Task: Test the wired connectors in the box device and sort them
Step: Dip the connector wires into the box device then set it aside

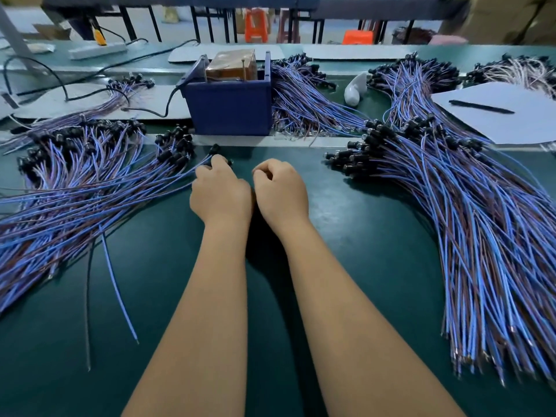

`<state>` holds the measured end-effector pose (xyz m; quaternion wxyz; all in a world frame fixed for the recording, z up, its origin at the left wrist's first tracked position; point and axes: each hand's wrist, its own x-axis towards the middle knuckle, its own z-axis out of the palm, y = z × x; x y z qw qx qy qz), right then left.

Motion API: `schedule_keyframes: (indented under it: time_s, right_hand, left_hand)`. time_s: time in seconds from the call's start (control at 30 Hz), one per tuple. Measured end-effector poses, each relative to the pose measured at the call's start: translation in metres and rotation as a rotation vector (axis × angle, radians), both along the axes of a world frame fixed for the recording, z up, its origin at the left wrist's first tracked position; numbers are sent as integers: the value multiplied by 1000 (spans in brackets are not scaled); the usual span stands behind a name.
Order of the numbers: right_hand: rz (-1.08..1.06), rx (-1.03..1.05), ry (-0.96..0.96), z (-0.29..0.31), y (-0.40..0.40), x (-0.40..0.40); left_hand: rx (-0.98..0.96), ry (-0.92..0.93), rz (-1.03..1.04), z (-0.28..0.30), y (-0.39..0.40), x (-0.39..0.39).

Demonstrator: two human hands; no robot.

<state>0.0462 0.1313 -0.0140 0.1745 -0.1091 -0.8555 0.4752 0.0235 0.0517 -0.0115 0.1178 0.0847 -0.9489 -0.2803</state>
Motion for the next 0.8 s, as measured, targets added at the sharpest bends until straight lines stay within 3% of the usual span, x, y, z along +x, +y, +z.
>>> schedule_keyframes:
  time_s: [0.13, 0.23, 0.37, 0.43, 0.5, 0.57, 0.63, 0.8]
  right_hand:
    - [13, -42, -8, 0, 2, 0]
    - [-14, -90, 13, 0, 1, -1]
    - [-60, -309, 50, 5, 3, -2]
    - [-8, -525, 82, 10, 8, -1]
    - [114, -687, 80, 15, 16, 2]
    - [228, -812, 41, 20, 23, 6]
    - [261, -966, 30, 23, 27, 8]
    - [145, -1038, 4, 23, 33, 12]
  left_hand:
    - [59, 64, 8, -3, -9, -7]
    - [256, 159, -20, -6, -11, -7]
    - [1068, 276, -167, 10, -1, 1]
    - [1536, 186, -360, 23, 2, 9]
    - [1802, 32, -623, 30, 3, 16]
    - [1769, -113, -852, 33, 6, 21]
    - [1598, -254, -962, 33, 11, 24]
    - [1119, -562, -930, 22, 11, 21]
